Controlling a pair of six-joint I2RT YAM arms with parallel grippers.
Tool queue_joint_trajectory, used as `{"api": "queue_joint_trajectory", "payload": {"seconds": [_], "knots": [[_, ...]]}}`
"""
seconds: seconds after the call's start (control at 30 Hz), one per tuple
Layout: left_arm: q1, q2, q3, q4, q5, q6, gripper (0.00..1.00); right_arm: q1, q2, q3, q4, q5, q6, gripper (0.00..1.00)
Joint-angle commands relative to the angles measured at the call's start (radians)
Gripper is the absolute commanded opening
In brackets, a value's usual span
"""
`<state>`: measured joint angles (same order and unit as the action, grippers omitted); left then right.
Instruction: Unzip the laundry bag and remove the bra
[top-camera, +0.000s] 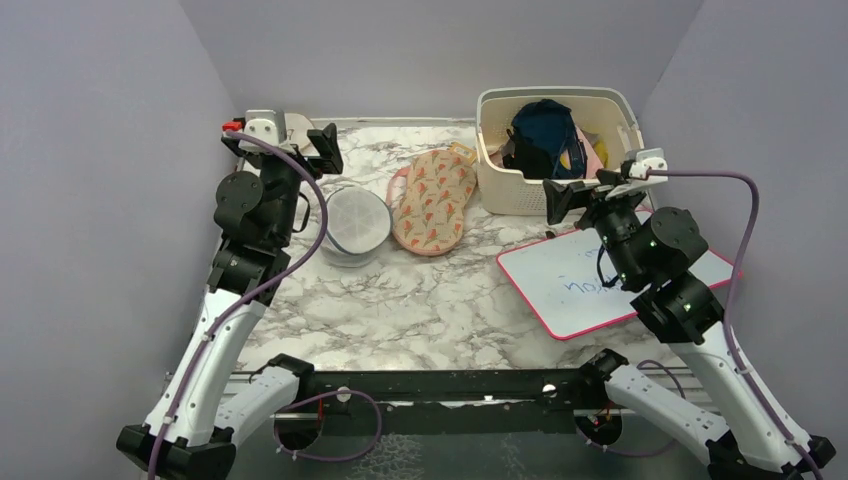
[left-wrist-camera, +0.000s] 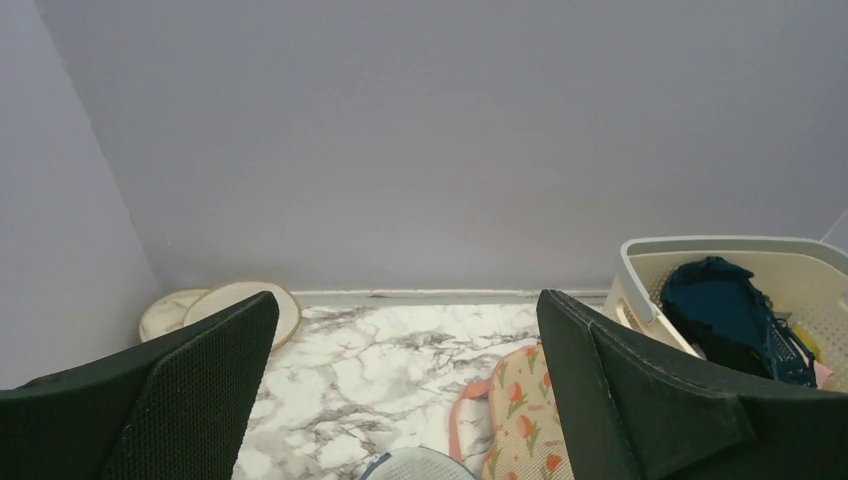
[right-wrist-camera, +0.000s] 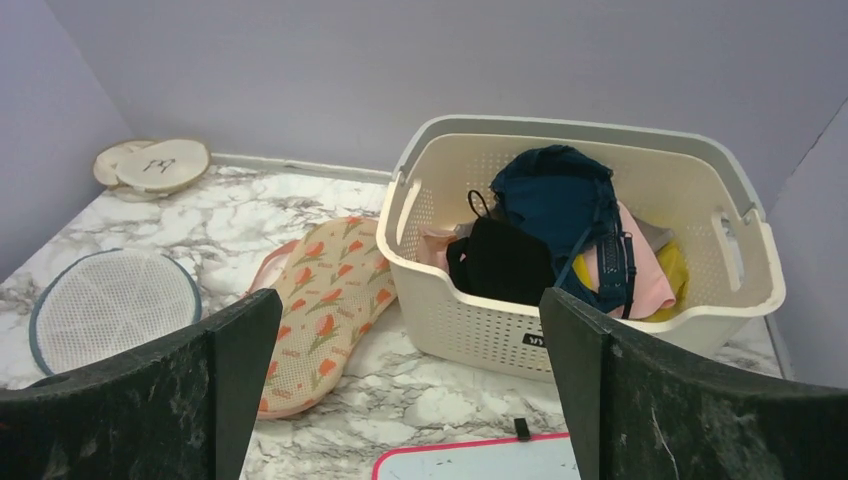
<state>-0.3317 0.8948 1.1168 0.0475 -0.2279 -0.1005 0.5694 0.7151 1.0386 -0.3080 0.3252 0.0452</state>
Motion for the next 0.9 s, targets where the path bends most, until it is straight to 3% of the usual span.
{"api": "queue_joint_trajectory", "payload": {"seconds": [0.0, 0.33, 0.87], "knots": [[0.026, 0.014, -0.043, 0.058, 0.046, -0.042, 0.99, -0.019, 0.038, -0.013, 0.039, -0.011, 0.07, 1.0], [0.056, 0.146, -0.119, 0.12, 0.22, -0.159, 0.99, -0.07, 0.196, -0.008, 0.062, -0.117, 0.252, 1.0], [-0.085, 0.749, 0.06, -0.072, 0.662, -0.373, 0.99, -0.11, 0.379, -0.034, 0.116, -0.389, 0.34, 1.0]]}}
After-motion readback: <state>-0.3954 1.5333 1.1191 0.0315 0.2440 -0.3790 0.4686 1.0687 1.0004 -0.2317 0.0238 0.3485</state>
